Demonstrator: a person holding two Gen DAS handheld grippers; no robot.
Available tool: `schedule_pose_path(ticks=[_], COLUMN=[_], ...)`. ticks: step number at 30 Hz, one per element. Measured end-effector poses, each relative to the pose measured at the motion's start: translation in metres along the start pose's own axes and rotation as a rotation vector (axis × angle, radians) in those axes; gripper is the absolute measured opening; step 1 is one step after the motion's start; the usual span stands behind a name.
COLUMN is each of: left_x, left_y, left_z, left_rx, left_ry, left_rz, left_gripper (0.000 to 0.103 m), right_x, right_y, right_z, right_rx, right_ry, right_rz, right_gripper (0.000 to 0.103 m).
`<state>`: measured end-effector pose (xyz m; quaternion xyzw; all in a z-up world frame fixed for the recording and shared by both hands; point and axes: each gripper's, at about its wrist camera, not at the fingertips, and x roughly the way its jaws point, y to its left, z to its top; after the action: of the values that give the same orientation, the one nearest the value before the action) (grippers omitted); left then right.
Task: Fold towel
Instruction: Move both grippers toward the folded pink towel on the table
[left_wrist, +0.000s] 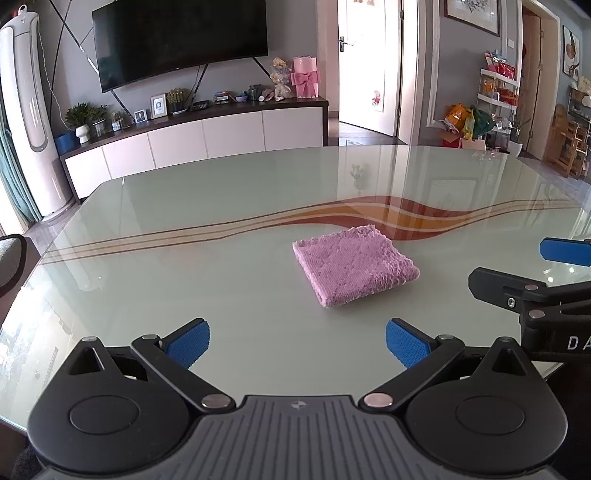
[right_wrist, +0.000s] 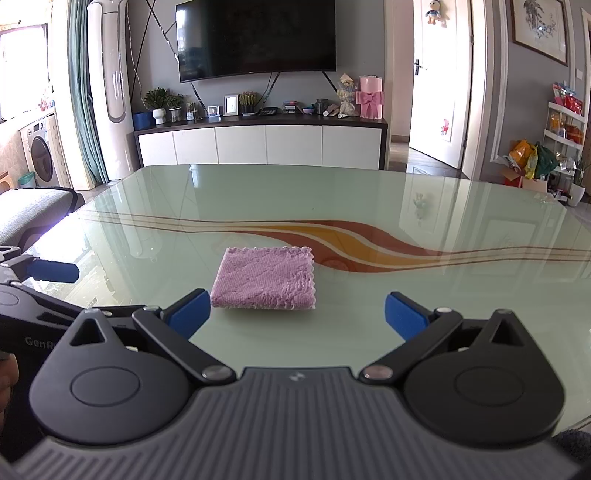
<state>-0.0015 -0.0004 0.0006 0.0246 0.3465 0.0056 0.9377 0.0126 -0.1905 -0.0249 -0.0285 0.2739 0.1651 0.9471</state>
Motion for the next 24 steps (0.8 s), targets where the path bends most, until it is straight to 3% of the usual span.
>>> schedule_pose_path(ticks=[24], left_x=[0.0092], left_y=[-0.0021], left_z=[0.0013], left_rx=[0.023], left_ry=[0.012], left_rz=[-0.002], left_gripper=[0.102], right_x=[0.0048], right_y=[0.0047], right_z=[0.0042], right_rx=[-0.013], right_ry=[-0.017], right_rz=[-0.004], right_gripper=[0.103])
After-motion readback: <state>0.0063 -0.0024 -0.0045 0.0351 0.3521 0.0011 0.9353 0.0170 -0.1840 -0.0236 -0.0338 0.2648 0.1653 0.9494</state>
